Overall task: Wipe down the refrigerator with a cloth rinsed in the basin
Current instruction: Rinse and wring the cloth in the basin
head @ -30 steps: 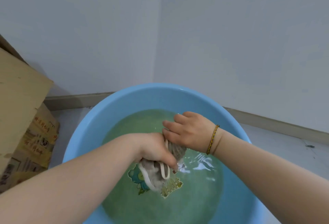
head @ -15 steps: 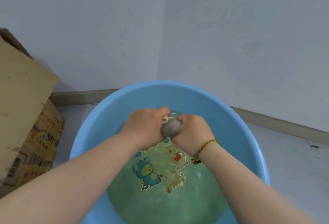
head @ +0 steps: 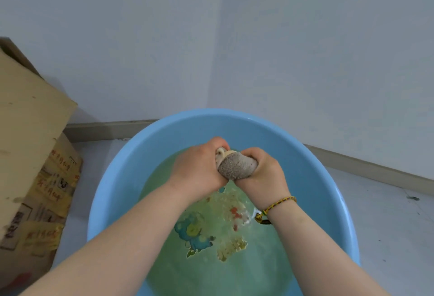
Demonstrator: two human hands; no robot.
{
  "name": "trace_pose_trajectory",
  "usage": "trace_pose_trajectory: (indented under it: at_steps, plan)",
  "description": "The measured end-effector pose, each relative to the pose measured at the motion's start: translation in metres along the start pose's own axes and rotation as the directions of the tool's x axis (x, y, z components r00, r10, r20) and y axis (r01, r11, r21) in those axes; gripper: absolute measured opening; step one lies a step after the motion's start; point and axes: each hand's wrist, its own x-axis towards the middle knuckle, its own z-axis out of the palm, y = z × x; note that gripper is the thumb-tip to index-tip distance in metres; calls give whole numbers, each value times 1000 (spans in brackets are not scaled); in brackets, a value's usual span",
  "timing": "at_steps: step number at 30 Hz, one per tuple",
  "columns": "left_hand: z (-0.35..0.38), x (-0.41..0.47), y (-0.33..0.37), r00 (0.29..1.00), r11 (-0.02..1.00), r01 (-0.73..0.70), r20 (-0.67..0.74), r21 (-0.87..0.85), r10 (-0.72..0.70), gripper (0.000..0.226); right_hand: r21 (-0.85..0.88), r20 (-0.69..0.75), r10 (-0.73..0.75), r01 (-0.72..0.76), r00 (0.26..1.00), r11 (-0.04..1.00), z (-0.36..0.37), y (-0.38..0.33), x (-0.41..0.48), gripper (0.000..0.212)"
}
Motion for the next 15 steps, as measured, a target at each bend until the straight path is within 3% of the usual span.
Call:
trace_pose_trajectory:
  at_steps: [3,4,6,7,9,10,12,15]
  plan:
    - [-3,3,8,998,999,-9,-60,-40,6,36,-101,-179,7,-25,984,995,-9,2,1,66]
    - [-5,4,10,993,998,-8,-114,-69,0,38,-42,-248,43,-55,968,998,-11,1,-1,69]
    - [-11,6,14,975,990,-22,-220,-137,-9,45,233,-349,164,-84,923,969,-16,-2,-4,50]
    - [-13,7,15,967,984,-37,-253,-174,-8,49,414,-326,233,-83,916,906,-17,-6,-5,34]
    - [-14,7,18,963,967,-77,-268,-242,10,53,691,-144,279,-105,950,715,-16,-12,-6,15]
    - [-13,6,20,967,960,-102,-253,-261,34,53,758,-53,260,-130,964,639,-15,-16,-7,10]
    - [-7,2,25,973,948,-159,-208,-275,103,56,826,27,222,-148,975,545,-15,-19,-6,20]
    - [0,-4,32,978,923,-201,-127,-329,168,56,847,-56,260,-92,964,523,-21,-15,-3,13]
